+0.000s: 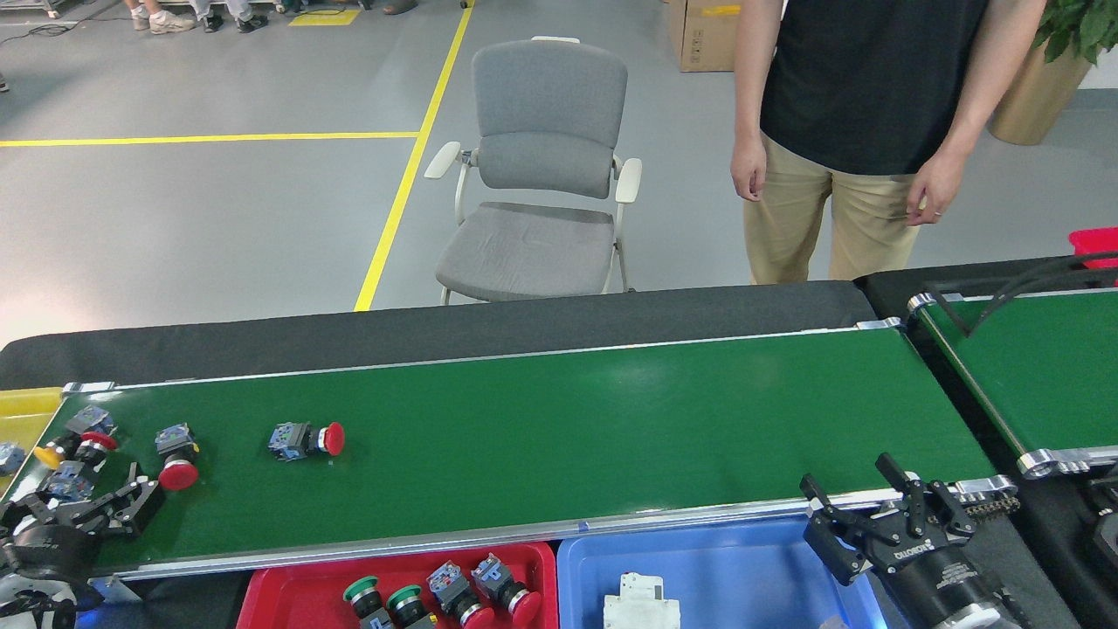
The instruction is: Pick switch part from conveyor to tray
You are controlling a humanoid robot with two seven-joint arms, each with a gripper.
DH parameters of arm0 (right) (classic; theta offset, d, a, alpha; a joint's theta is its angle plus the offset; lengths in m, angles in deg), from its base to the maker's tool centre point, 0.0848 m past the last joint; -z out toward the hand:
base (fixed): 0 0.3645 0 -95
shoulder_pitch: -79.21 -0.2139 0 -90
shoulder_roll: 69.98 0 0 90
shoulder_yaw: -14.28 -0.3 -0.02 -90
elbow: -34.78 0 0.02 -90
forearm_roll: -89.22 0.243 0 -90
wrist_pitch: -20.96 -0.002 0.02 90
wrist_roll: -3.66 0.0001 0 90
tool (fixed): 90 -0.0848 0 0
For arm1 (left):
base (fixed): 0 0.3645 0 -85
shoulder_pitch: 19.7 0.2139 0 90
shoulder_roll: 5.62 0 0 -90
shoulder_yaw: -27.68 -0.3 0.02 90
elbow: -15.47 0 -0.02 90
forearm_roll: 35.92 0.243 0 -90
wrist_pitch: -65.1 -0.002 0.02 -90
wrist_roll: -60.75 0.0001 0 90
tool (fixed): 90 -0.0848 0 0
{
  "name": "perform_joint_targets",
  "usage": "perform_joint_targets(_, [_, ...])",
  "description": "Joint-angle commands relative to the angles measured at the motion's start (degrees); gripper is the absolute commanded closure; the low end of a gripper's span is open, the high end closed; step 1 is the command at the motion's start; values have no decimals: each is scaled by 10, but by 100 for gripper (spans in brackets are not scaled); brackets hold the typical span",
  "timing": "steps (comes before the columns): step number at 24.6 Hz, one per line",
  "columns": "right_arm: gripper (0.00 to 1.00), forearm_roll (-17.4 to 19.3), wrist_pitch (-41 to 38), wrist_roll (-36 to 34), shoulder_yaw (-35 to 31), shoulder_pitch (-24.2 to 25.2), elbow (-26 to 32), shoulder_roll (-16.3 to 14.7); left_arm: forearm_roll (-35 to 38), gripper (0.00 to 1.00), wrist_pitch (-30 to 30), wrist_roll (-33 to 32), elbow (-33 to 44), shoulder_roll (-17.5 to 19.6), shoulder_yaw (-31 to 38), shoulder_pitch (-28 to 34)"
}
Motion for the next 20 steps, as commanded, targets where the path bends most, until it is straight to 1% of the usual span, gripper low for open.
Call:
perform_joint_targets(1, [0,0,1,-1,-1,-6,4,-5,-4,80,17,13,3,9,0,-4])
perform_joint_targets(3, [0,0,1,-1,-1,-3,4,-4,-8,87,36,24,7,9,0,-2])
perform_joint_targets(6, [0,0,3,-2,-1,-1,4,-3,-13,91,72,26,24,6,-1,9])
perform_joint_targets(8, [0,0,4,-2,-5,0,4,-3,-14,92,98,26,78,2,0,40])
perform_joint_targets(9, [0,0,4,-2,-7,1,4,-3,-18,92,108,26,127,0,1,71])
perform_joint_targets(11, [0,0,5,-2,-11,6,5,-3,-35,92,136,24,251,-6,1,144])
perform_joint_targets(14, [0,0,5,-2,-27,6,6,-2,-51,90,187,16,444,-16,-1,270])
perform_joint_targets(16, [0,1,5,-2,-34,6,6,-1,-48,88,208,16,554,-34,-1,351])
perform_joint_targets(18, [0,2,5,-2,-35,6,6,-1,-46,78,215,5,641,-57,-4,419])
perform_joint_targets(19, [0,2,4,-2,-35,6,6,-1,-45,66,218,-8,679,-69,-14,452])
perform_joint_targets(20, [0,2,4,-2,-35,6,6,-1,-45,45,216,-32,713,-85,-27,478])
